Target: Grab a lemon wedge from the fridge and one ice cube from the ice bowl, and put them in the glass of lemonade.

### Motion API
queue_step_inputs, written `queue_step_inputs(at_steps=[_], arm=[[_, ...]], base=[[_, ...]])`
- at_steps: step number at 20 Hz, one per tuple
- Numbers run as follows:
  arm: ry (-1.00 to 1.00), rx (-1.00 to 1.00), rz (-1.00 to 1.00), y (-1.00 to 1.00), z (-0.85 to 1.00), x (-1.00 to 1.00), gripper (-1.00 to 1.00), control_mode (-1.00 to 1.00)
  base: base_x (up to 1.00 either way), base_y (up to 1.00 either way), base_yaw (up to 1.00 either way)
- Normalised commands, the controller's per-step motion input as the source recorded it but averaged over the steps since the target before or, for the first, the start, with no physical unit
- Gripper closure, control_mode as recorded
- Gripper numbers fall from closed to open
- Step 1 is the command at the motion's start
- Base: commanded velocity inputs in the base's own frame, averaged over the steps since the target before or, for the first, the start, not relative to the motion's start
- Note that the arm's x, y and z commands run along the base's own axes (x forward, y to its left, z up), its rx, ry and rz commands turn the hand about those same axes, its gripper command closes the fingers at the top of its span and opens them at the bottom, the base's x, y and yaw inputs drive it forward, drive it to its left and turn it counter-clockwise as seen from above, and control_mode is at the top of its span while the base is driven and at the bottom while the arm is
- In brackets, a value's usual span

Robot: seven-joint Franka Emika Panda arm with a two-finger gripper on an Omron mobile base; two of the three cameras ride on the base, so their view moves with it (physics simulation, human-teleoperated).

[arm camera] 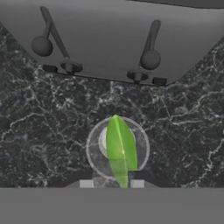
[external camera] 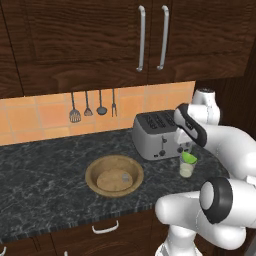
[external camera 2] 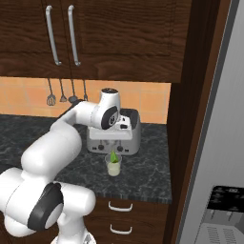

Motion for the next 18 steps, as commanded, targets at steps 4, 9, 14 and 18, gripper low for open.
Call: queue_step_inputs(at_steps=[4,9,14,18], arm=[[0.0,0.0,0.0,0.0,-0.09,0.0,1.0,-1.0],[0.0,0.0,0.0,0.0,-0.01,0.0,-1.0,-1.0],[0.0,0.0,0.0,0.0,0.0,0.0,-1.0,-1.0],[0.0,0.0,0.0,0.0,0.0,0.0,-1.0,-1.0]], base=[[0.0,0.0,0.0],[0.0,0.0,0.0],[0.0,0.0,0.0],[0.0,0.0,0.0]])
